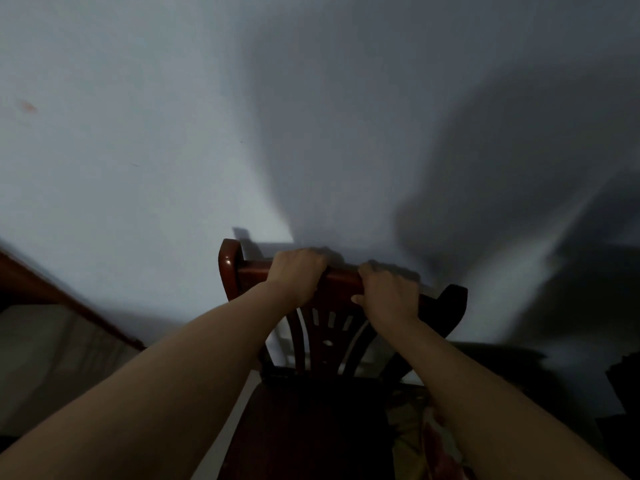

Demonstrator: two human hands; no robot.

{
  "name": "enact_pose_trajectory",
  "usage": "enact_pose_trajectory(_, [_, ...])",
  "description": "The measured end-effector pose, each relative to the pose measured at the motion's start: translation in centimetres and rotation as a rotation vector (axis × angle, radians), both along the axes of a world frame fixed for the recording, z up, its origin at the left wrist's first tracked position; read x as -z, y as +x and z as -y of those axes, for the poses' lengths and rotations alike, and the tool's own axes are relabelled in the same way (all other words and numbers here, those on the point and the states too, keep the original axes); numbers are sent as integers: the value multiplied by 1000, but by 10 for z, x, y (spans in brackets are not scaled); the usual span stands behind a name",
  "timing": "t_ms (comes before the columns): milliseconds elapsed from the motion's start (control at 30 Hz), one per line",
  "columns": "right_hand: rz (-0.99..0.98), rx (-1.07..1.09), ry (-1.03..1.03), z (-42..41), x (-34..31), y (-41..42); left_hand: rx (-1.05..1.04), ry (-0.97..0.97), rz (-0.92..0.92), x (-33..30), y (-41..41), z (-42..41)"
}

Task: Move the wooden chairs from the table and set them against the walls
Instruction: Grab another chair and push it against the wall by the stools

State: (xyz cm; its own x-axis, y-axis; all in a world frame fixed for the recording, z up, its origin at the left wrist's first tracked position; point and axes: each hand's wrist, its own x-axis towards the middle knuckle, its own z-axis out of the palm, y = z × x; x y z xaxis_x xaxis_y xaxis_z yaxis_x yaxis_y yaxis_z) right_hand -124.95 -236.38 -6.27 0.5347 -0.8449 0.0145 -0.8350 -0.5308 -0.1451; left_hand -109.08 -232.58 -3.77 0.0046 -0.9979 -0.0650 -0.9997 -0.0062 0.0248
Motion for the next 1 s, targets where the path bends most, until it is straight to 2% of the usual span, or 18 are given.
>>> enact_pose_trajectory(133, [51,-4,40,5,5,11,-23,-29,-47,6,8,0])
enact_pose_trajectory(367, [62,30,9,0,4,14,-35,26,-15,10,13,-3])
enact_pose_trajectory(467, [-1,56,7,-8,2,15,-24,33,-131,6,14,-14])
enact_pose_trajectory(600, [-82,32,60,-28,-5,23,-43,58,-183,-2,22,-38])
enact_pose_trajectory(767, [-99,-54,194,-68,-22,52,-141,133,-145,-14,48,-85])
enact_pose_trajectory(1000, [-58,-259,179,-146,-46,126,-371,149,-101,-39,117,-199])
